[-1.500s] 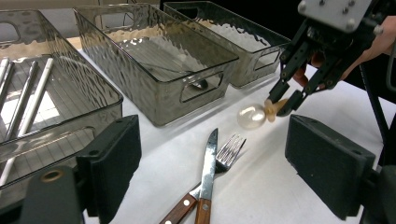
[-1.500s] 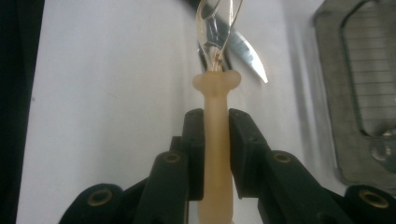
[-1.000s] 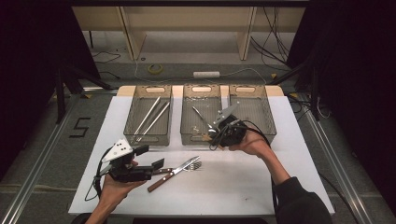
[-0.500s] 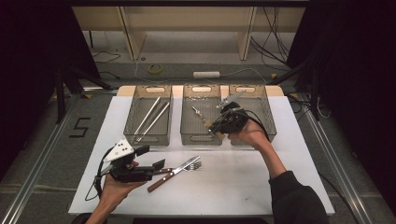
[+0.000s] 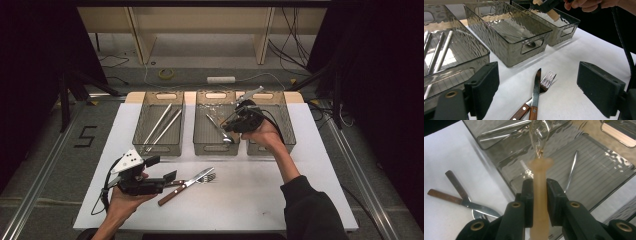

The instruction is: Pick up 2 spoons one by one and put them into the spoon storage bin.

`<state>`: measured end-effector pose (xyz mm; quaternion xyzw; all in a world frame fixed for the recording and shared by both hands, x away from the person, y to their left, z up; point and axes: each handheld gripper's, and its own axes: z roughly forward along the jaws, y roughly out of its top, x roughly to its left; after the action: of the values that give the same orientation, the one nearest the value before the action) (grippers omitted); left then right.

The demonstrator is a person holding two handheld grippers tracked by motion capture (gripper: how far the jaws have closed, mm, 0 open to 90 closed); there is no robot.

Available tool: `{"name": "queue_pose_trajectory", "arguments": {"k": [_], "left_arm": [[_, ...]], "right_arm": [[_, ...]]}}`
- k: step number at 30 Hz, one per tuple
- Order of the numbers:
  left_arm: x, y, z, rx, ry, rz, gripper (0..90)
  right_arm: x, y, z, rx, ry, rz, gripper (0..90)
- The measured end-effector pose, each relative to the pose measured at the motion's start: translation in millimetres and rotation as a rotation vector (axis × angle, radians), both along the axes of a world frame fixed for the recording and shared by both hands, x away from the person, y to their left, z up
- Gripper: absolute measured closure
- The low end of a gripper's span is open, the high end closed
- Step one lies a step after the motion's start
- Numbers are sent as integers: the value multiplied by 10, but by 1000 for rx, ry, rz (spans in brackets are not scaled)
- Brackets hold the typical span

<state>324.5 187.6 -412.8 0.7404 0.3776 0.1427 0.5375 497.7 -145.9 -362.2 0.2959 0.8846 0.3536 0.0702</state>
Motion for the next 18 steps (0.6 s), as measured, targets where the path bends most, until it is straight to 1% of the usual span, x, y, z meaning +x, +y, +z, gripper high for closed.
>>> {"name": "queue_pose_trajectory", "arguments": {"k": [4,7,9,13,14,15,16,18], "left_arm": [[-4,0,2,-3,1,1,175],[-2,-4,0,-2,2,-2,175],[1,-4,-2,-2,2,-1,175],[2,-3,-3,0,2,-2,175],[1,-4,-3,0,2,-3,175],[0,-5,-3,0,1,-2,175],[-1,-4,-2,-1,0,-3,175],[1,-4,-3,-1,0,-2,175]], "right_arm": [[43,1,-2,22,11,-21,779],[69,-1,-12,19,7,-26,779],[84,9,-22,22,9,-40,779],[126,25,-47,9,13,-61,778],[132,32,-49,14,19,-70,779],[145,32,-60,19,12,-67,778],[149,36,-63,21,19,-78,778],[169,41,-81,16,19,-85,778]]}}
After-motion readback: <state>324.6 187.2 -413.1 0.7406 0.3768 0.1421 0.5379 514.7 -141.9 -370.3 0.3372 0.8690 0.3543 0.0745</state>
